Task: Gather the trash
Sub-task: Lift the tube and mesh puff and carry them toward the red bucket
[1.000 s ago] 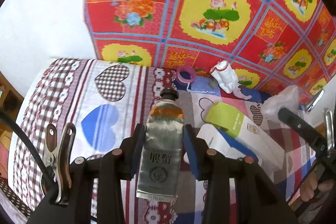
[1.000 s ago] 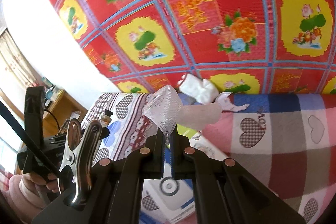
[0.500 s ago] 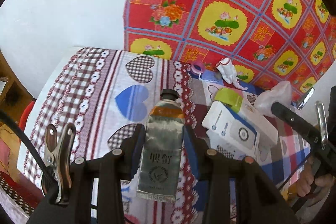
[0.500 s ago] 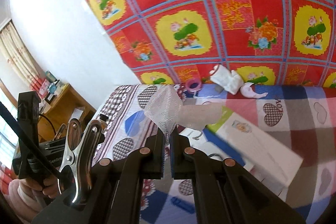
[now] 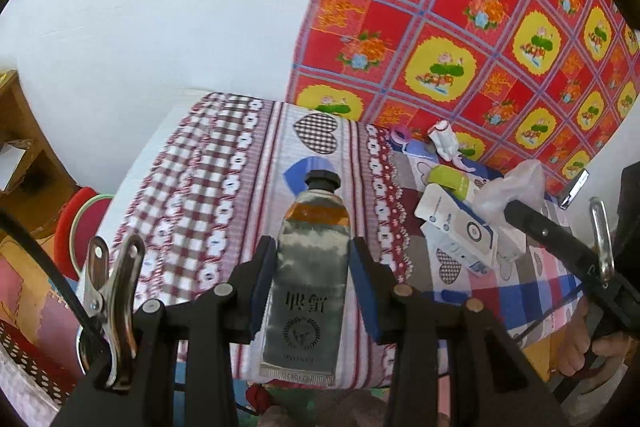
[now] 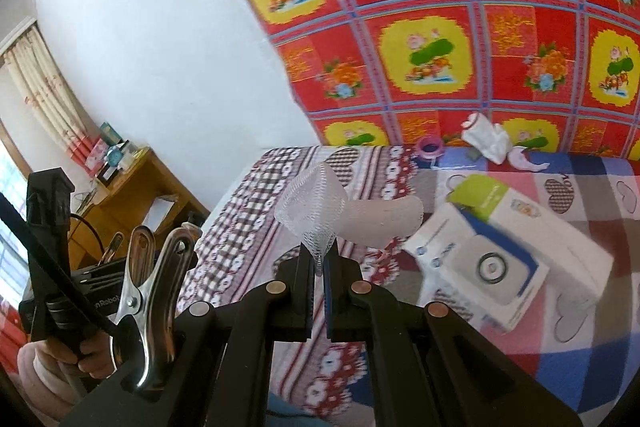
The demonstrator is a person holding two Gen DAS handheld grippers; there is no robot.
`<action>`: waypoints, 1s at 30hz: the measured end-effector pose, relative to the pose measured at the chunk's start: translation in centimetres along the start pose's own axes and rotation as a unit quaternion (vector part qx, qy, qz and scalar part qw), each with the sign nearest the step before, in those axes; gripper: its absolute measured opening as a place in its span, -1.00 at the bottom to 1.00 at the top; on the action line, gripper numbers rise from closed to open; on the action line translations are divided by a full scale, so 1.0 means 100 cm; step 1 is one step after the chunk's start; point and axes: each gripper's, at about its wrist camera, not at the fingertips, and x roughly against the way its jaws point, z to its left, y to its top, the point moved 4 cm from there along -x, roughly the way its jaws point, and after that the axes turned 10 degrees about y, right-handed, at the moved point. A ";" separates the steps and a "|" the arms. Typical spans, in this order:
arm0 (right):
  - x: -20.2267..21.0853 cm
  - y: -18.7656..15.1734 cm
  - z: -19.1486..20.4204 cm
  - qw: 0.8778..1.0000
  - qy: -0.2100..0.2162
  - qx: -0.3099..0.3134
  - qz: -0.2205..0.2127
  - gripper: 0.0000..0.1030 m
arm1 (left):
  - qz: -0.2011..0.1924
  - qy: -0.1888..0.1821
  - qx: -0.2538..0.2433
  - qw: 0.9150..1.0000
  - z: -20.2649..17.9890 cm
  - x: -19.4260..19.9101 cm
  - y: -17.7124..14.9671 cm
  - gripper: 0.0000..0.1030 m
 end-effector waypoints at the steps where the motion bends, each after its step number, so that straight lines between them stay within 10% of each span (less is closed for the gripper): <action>1: -0.002 -0.001 0.006 1.000 0.001 0.001 0.000 -0.91 | -0.001 0.001 0.001 1.000 0.006 0.003 -0.001 -0.23; 30: -0.104 -0.002 0.145 0.981 0.123 0.121 0.087 -0.91 | -0.020 0.118 0.114 0.986 0.161 0.030 -0.010 -0.23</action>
